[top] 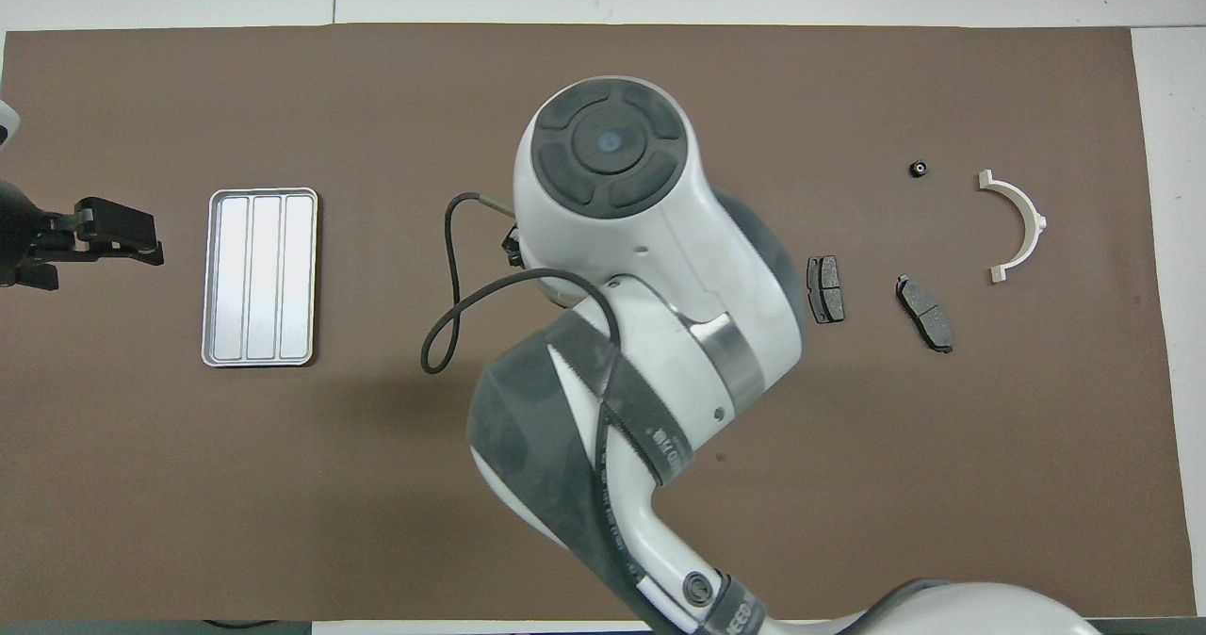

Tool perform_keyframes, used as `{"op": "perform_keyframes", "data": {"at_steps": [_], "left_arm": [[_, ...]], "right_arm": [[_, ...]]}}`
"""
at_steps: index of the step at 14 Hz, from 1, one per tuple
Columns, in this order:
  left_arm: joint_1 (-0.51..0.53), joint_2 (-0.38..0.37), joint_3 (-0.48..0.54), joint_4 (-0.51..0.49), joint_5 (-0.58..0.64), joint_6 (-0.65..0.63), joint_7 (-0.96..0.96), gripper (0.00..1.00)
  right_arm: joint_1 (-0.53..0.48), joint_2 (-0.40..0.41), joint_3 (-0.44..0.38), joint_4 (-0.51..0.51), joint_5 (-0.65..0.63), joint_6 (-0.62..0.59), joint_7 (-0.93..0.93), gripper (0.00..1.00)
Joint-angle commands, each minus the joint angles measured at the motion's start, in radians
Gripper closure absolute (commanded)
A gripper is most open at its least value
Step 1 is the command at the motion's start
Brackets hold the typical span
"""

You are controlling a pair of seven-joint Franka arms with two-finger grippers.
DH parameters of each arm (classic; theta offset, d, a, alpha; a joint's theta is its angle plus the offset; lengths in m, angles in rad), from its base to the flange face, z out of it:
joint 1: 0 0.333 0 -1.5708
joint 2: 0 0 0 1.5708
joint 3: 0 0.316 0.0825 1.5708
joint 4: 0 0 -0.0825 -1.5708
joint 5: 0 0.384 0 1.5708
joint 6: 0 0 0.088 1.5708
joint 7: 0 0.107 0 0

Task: Pick bearing gear from pile to tray
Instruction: 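Carry the bearing with the right gripper to the table centre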

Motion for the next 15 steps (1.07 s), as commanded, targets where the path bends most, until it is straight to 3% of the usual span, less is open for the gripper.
{"op": "perform_keyframes", "data": {"at_steps": [1, 7, 10, 12, 15], "left_arm": [[-0.005, -0.012, 0.005, -0.011, -0.008, -0.007, 0.007, 0.00], [-0.005, -0.012, 0.005, -0.011, -0.008, -0.007, 0.007, 0.00], [-0.005, -0.012, 0.005, -0.011, -0.008, -0.007, 0.007, 0.00], [-0.005, -0.012, 0.005, -0.011, -0.008, -0.017, 0.007, 0.00], [-0.004, -0.014, 0.005, -0.011, -0.008, -0.010, 0.007, 0.00]], "right_arm": [[0.028, 0.062, -0.007, -0.019, 0.006, 0.100, 0.055, 1.00], [0.090, 0.255, -0.007, -0.041, -0.101, 0.311, 0.144, 1.00], [0.077, 0.275, -0.007, -0.065, -0.103, 0.374, 0.141, 1.00], [0.079, 0.278, -0.007, -0.132, -0.105, 0.479, 0.143, 1.00], [0.079, 0.296, -0.008, -0.156, -0.121, 0.512, 0.144, 1.00]]}}
